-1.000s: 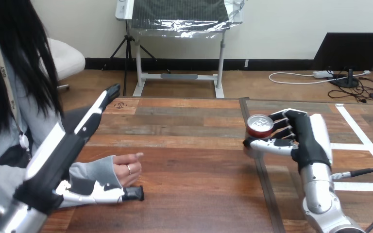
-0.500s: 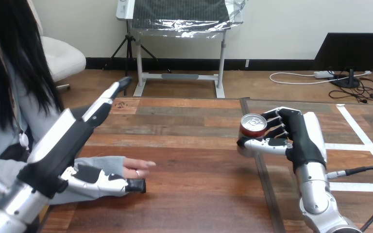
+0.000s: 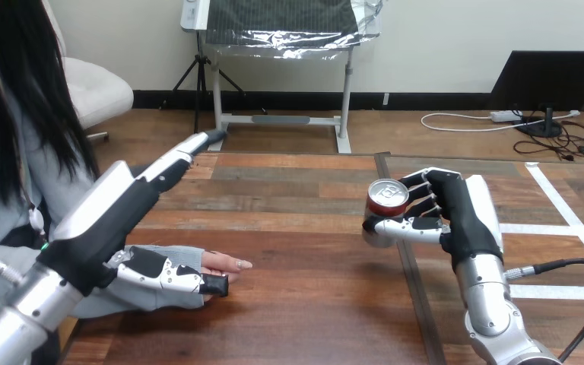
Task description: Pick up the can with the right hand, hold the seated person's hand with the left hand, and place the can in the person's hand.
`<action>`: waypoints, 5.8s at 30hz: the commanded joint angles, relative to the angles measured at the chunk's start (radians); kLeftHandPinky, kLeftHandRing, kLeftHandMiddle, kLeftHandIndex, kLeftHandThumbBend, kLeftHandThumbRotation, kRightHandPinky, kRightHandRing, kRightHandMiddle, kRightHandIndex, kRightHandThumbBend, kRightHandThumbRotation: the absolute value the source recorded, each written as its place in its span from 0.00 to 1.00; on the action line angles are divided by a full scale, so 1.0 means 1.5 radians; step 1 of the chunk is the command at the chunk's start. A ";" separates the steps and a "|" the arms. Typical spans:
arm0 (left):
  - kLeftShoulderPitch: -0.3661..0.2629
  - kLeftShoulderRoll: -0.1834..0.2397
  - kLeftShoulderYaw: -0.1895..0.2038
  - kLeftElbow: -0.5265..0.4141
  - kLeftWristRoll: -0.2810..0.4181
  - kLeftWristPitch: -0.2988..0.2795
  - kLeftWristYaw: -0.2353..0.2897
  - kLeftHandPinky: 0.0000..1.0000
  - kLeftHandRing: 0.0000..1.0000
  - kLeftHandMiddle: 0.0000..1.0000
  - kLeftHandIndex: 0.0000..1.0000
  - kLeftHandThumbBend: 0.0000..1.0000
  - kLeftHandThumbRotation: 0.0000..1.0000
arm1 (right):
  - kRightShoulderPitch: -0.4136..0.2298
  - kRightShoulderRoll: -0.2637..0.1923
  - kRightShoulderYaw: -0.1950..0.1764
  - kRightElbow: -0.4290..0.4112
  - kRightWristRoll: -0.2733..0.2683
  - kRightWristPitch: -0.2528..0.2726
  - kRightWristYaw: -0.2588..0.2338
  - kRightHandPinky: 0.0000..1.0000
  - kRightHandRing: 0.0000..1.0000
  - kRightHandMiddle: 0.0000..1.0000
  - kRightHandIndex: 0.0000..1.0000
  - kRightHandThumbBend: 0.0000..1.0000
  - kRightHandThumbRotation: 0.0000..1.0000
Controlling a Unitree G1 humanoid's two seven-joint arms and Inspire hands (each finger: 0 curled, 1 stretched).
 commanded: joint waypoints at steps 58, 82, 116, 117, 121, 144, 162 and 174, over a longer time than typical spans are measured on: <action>-0.236 0.250 -0.197 0.174 0.244 0.003 0.022 0.81 0.84 0.84 0.83 1.00 0.28 | -0.002 0.014 -0.009 -0.125 0.054 -0.063 0.061 0.35 0.40 0.47 0.50 0.80 0.00; -0.280 0.262 -0.247 0.256 0.323 -0.018 0.126 0.75 0.79 0.79 0.79 1.00 0.21 | 0.018 0.010 -0.014 -0.159 0.068 -0.057 0.080 0.34 0.39 0.47 0.50 0.79 0.00; -0.320 0.245 -0.295 0.324 0.338 -0.004 0.163 0.61 0.68 0.72 0.72 1.00 0.17 | 0.048 0.012 -0.027 -0.202 0.080 -0.045 0.105 0.36 0.41 0.47 0.50 0.79 0.00; -0.321 0.244 -0.297 0.326 0.339 -0.003 0.166 0.61 0.68 0.72 0.72 1.00 0.17 | 0.050 0.012 -0.027 -0.204 0.080 -0.047 0.105 0.36 0.41 0.47 0.50 0.79 0.00; -0.323 0.242 -0.301 0.333 0.343 -0.003 0.176 0.60 0.68 0.71 0.72 1.00 0.17 | 0.054 0.010 -0.028 -0.210 0.080 -0.051 0.108 0.37 0.41 0.47 0.50 0.79 0.00; -0.337 0.214 -0.341 0.403 0.353 0.012 0.239 0.52 0.60 0.67 0.70 1.00 0.12 | 0.079 0.011 -0.035 -0.256 0.091 -0.033 0.120 0.38 0.42 0.48 0.50 0.78 0.00; -0.332 0.177 -0.365 0.437 0.353 0.051 0.298 0.50 0.56 0.62 0.64 1.00 0.01 | 0.091 0.012 -0.032 -0.280 0.092 -0.022 0.122 0.38 0.42 0.48 0.50 0.79 0.00; -0.328 0.158 -0.378 0.446 0.354 0.079 0.323 0.43 0.48 0.54 0.57 1.00 0.00 | 0.096 0.014 -0.030 -0.290 0.094 -0.017 0.129 0.38 0.42 0.48 0.50 0.79 0.00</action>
